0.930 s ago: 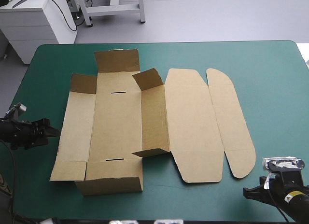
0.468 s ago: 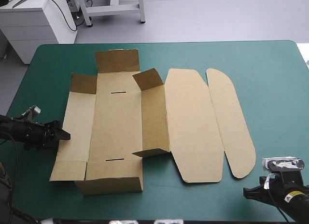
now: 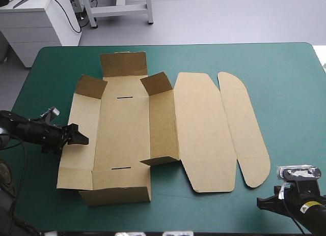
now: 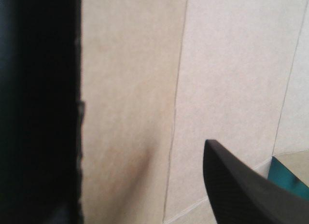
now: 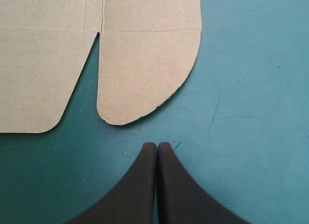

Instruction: Fold the box

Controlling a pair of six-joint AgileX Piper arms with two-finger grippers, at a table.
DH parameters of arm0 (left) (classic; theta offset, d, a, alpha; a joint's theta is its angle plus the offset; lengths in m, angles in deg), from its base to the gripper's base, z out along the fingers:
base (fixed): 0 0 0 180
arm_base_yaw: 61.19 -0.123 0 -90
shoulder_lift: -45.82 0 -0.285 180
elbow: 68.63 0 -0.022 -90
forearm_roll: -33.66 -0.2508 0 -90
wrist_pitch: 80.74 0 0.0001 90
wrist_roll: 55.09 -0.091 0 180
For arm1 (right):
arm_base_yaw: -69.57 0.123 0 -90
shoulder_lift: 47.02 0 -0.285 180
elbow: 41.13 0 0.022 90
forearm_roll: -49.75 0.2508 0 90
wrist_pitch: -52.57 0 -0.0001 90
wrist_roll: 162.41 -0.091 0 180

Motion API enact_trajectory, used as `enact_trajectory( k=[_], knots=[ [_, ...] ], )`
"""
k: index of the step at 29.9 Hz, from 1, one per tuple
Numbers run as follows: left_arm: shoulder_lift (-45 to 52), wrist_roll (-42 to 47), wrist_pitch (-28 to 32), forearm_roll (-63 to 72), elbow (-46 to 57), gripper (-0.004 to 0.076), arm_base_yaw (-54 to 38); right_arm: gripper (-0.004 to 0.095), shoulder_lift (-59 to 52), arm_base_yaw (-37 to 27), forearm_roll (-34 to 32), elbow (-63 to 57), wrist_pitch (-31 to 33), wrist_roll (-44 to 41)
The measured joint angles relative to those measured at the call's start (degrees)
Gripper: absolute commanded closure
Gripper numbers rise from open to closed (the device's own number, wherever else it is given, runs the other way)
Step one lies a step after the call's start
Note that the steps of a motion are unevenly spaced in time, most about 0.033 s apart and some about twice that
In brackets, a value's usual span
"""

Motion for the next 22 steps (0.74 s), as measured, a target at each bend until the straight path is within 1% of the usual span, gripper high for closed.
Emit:
enact_trajectory(
  k=[10,12,14,15,17,20,22],
  knots=[
    [0.0,0.3,0.0,2.5,0.0,0.0304,1.1,0.0928,0.0,0.0,0.0,0.0,0.0,0.0],
    [0.0,0.6,0.0,2.4,0.0,0.0321,1.1,0.0928,0.0,0.0,0.0,0.0,0.0,0.0],
    [0.0,0.7,0.0,2.4,0.0,0.0368,1.1,0.0928,0.0,0.0,0.0,0.0,0.0,0.0],
    [0.0,0.7,0.0,2.4,0.0,0.0406,1.1,0.0928,0.0,0.0,0.0,0.0,0.0,0.0],
    [0.0,0.8,0.0,2.4,0.0,0.0486,1.1,0.0928,0.0,0.0,0.0,0.0,0.0,0.0],
    [0.0,0.8,0.0,2.4,0.0,0.0633,1.1,0.0928,0.0,0.0,0.0,0.0,0.0,0.0],
    [0.0,0.8,0.0,2.4,0.0,0.0706,1.1,0.0928,0.0,0.0,0.0,0.0,0.0,0.0]
  ],
)
